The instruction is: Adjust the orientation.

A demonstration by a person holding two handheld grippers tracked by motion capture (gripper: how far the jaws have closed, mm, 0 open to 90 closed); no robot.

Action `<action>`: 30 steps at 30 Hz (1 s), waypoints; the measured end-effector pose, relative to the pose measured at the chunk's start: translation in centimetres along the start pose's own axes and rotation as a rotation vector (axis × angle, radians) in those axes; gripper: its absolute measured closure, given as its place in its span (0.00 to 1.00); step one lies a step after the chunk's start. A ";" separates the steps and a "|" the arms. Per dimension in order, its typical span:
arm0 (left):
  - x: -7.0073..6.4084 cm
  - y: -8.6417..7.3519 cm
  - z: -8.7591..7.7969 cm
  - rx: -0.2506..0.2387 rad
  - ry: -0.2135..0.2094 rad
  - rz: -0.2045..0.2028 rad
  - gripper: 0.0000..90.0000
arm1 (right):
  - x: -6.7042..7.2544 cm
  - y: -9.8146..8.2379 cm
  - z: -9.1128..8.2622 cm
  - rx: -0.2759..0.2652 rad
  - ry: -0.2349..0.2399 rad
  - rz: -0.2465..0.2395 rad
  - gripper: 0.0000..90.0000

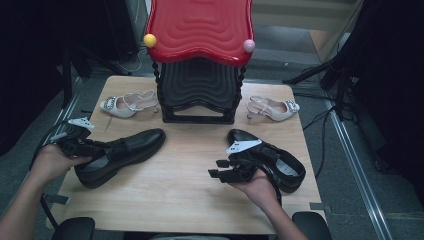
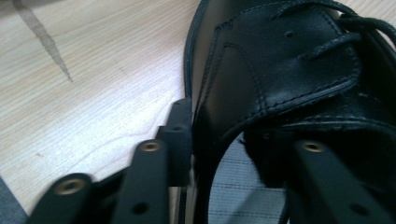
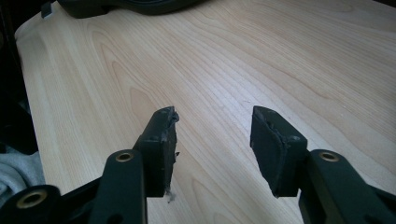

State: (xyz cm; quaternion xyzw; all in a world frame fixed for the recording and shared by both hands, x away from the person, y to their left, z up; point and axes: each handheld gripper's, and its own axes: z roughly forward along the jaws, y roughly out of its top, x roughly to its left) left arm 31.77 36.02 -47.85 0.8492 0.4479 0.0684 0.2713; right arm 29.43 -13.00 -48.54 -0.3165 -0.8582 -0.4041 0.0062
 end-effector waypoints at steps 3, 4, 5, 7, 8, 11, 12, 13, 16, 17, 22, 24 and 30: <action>0.2 0.0 -0.2 0.001 -0.003 -0.023 0.89 | -0.1 0.0 0.1 0.004 0.002 0.008 0.60; 0.2 0.1 -0.2 -0.001 0.004 -0.024 0.90 | -0.1 0.0 0.1 0.007 0.003 0.014 0.60; 0.1 0.2 -0.3 0.004 0.003 -0.021 0.92 | -0.1 0.0 0.1 0.009 0.006 0.017 0.60; -0.3 0.5 -0.5 0.003 -0.004 -0.024 0.94 | -0.1 0.0 0.1 0.010 0.009 0.021 0.59; -0.5 0.7 -0.6 0.008 -0.006 -0.028 0.94 | -0.1 0.0 0.1 0.008 0.009 0.025 0.59; -1.2 1.4 -1.0 -0.011 -0.007 -0.020 0.94 | -0.2 0.0 0.0 0.003 0.011 0.032 0.59; -1.5 1.7 -1.1 -0.014 -0.008 -0.016 0.94 | -0.2 0.1 0.0 0.003 0.012 0.032 0.59; -1.8 2.1 -1.2 -0.013 -0.013 -0.013 0.94 | -0.2 0.0 0.0 0.004 0.011 0.035 0.59; -2.7 3.1 -1.3 -0.024 -0.024 -0.021 0.94 | -0.2 0.0 -0.1 0.002 0.011 0.031 0.59; -3.0 3.5 -1.4 -0.027 -0.031 -0.015 0.94 | -0.3 0.0 -0.1 0.001 0.013 0.030 0.59; -4.8 5.5 -1.0 -0.037 -0.039 -0.002 0.94 | -0.3 0.1 -0.3 -0.007 0.012 0.042 0.59; -5.5 6.3 -0.6 -0.037 -0.047 -0.001 0.94 | -0.3 0.1 -0.4 -0.012 0.012 0.040 0.59; -7.5 8.1 0.7 -0.054 -0.058 0.007 0.94 | -0.4 0.1 -0.5 -0.013 0.007 0.038 0.59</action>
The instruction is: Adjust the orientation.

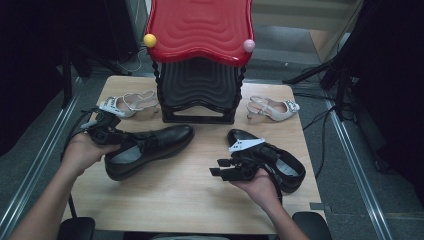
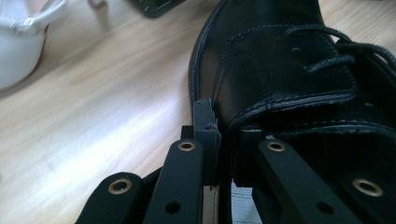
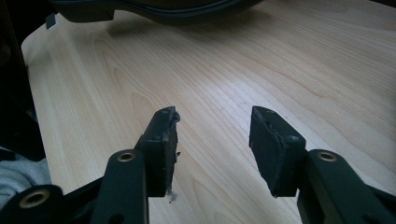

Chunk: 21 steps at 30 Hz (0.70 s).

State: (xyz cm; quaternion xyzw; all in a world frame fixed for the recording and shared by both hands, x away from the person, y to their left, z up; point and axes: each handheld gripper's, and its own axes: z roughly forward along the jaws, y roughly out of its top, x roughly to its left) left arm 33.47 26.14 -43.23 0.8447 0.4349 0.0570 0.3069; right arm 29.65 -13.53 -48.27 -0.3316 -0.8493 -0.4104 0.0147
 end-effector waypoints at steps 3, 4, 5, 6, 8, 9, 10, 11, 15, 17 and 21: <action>-0.7 0.7 0.8 0.007 -0.018 -0.008 0.94 | 0.0 0.0 -0.1 -0.002 -0.002 0.000 0.59; -1.3 1.1 1.3 -0.001 -0.028 -0.011 0.94 | -0.1 0.0 -0.1 -0.002 -0.001 -0.001 0.59; -1.3 1.1 1.3 -0.001 -0.028 -0.011 0.94 | -0.1 0.0 -0.1 -0.003 -0.001 -0.001 0.59; -1.7 1.4 1.9 -0.003 -0.030 -0.023 0.94 | -0.1 0.0 -0.1 -0.003 -0.001 0.000 0.59; -2.2 1.5 2.4 -0.008 -0.026 -0.027 0.94 | -0.1 0.0 -0.1 -0.003 -0.002 -0.003 0.59; -2.2 1.5 2.4 -0.008 -0.026 -0.027 0.94 | -0.1 0.0 -0.1 -0.003 -0.002 -0.003 0.59; -2.5 1.6 2.7 -0.008 -0.025 -0.028 0.94 | 0.0 -0.1 -0.1 0.000 -0.006 -0.003 0.59; -3.1 1.6 3.4 -0.004 -0.017 -0.029 0.94 | 0.0 0.0 -0.1 0.003 -0.007 -0.002 0.59; -3.9 1.7 4.5 -0.003 -0.031 -0.053 0.93 | -0.1 -0.1 0.0 0.004 -0.010 -0.010 0.59; -4.8 1.4 5.4 -0.009 -0.026 -0.058 0.93 | 0.0 -0.1 0.0 0.003 -0.013 -0.012 0.60; -5.7 1.1 6.7 0.011 -0.029 -0.073 0.93 | -0.1 0.0 0.2 0.004 -0.021 -0.016 0.61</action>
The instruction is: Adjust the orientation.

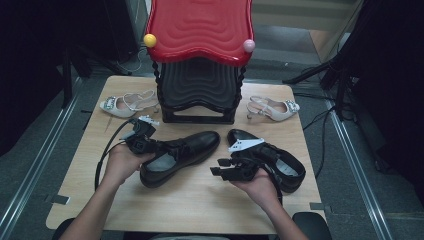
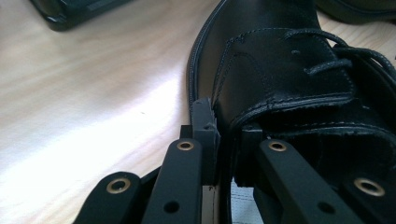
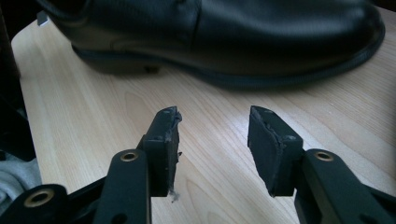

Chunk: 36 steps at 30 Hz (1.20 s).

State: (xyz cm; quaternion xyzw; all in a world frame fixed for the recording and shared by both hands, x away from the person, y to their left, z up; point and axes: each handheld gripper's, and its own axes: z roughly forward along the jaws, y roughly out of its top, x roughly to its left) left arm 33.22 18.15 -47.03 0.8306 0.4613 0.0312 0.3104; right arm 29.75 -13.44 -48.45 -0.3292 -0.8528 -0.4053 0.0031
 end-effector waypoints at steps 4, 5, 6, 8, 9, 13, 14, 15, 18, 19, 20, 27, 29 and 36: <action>-0.1 -0.6 0.5 -0.011 -0.020 -0.019 0.92 | 0.2 0.0 0.3 0.012 -0.020 -0.005 0.62; -0.1 -0.8 0.6 -0.011 -0.018 -0.013 0.91 | 0.2 0.0 0.4 0.012 -0.024 -0.005 0.62; -0.1 -0.9 0.6 -0.009 -0.022 -0.011 0.89 | 0.2 0.0 0.5 0.011 -0.028 -0.004 0.62; 0.3 -1.2 0.6 -0.015 -0.045 -0.015 0.85 | 0.2 0.1 0.6 0.011 -0.040 0.000 0.62; 0.4 -1.2 0.6 -0.002 -0.052 -0.025 0.82 | 0.2 0.1 0.7 0.011 -0.048 -0.002 0.62; 0.9 -1.3 -0.3 -0.001 -0.037 -0.005 0.66 | 0.5 0.2 0.8 0.012 -0.068 -0.014 0.63; 1.0 -1.3 -0.7 -0.014 -0.049 0.006 0.64 | 0.6 0.2 0.8 0.010 -0.073 -0.018 0.63; 1.2 -1.3 -1.2 -0.016 -0.064 0.016 0.62 | 0.6 0.2 0.8 0.008 -0.075 -0.017 0.64; 1.2 -1.1 -2.9 -0.048 -0.084 0.046 0.57 | 0.7 0.4 0.8 0.006 -0.079 -0.012 0.64; 1.2 -1.1 -2.9 -0.048 -0.084 0.046 0.56 | 0.7 0.4 0.8 0.006 -0.079 -0.012 0.64; 1.3 -1.2 -3.9 -0.086 -0.116 0.047 0.56 | 0.9 0.7 0.8 0.006 -0.084 -0.020 0.65; 2.2 -1.4 -5.1 -0.125 -0.125 0.068 0.65 | 1.2 1.8 0.7 0.004 -0.084 -0.016 0.72; 2.5 -1.3 -5.0 -0.130 -0.119 0.071 0.74 | 1.2 2.0 0.6 0.002 -0.077 -0.005 0.75; 4.0 -1.2 -3.5 -0.093 -0.119 0.079 0.97 | 0.8 2.9 1.4 0.009 -0.049 0.017 0.92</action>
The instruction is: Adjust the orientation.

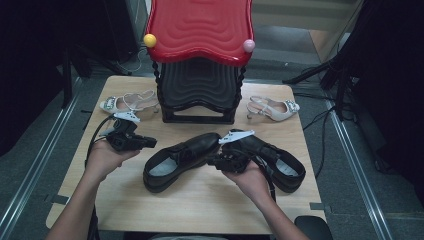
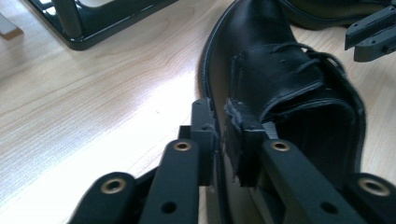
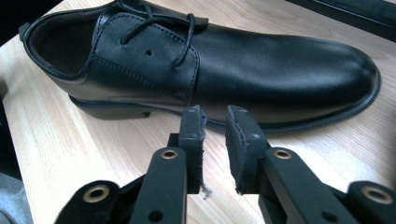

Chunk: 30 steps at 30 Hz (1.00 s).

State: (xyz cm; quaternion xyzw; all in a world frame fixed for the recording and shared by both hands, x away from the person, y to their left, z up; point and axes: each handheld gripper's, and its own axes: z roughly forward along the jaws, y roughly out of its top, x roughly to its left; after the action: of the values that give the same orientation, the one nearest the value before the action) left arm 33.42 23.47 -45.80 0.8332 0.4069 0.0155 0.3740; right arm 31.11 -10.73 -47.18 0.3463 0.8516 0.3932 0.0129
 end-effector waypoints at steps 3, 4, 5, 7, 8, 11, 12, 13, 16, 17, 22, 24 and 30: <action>0.4 -0.1 0.7 0.007 -0.023 0.005 1.00 | 0.0 0.2 0.4 0.001 -0.005 -0.014 0.97; 0.6 -0.2 1.3 0.027 -0.012 0.016 1.00 | 0.1 0.4 1.1 0.010 0.003 -0.018 1.00; 0.7 -0.2 1.7 0.036 -0.012 0.016 1.00 | 0.1 0.4 1.4 0.014 0.000 -0.024 1.00; 0.9 -0.4 2.2 0.035 -0.025 0.005 1.00 | 0.2 0.5 2.1 0.025 0.000 -0.019 1.00; 0.9 -0.4 2.2 0.035 -0.025 0.005 1.00 | 0.2 0.5 2.1 0.025 0.000 -0.019 1.00; 1.0 -0.7 3.0 0.047 -0.015 0.004 1.00 | 0.5 0.1 2.8 0.020 0.022 -0.004 1.00; 1.0 -0.7 3.1 0.045 -0.029 0.002 1.00 | 0.7 0.0 2.9 0.018 0.028 -0.003 1.00; 1.0 -0.7 3.1 0.045 -0.029 0.002 0.99 | 0.9 -0.1 2.9 0.018 0.030 -0.004 1.00; 0.6 -1.0 3.7 0.075 -0.023 0.020 0.98 | 1.5 -0.5 3.3 0.020 0.032 -0.014 1.00; 0.7 -1.1 3.8 0.081 -0.023 0.020 0.98 | 1.6 -0.6 3.5 0.026 0.034 -0.011 1.00; 0.3 -1.3 4.1 0.081 -0.044 0.017 0.98 | 1.6 -0.6 4.3 0.041 0.034 0.002 1.00; 0.1 -1.4 4.2 0.082 -0.039 0.018 0.99 | 1.5 -0.6 4.3 0.042 0.041 0.006 1.00; -0.2 -1.5 4.3 0.078 -0.064 -0.002 1.00 | 1.2 -0.5 4.3 0.051 0.042 0.016 1.00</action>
State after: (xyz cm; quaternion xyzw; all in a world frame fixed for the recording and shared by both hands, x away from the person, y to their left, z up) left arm 33.69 21.37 -49.80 0.8469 0.3959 -0.0274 0.3539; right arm 31.15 -7.43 -50.20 0.3450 0.8587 0.3787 -0.0168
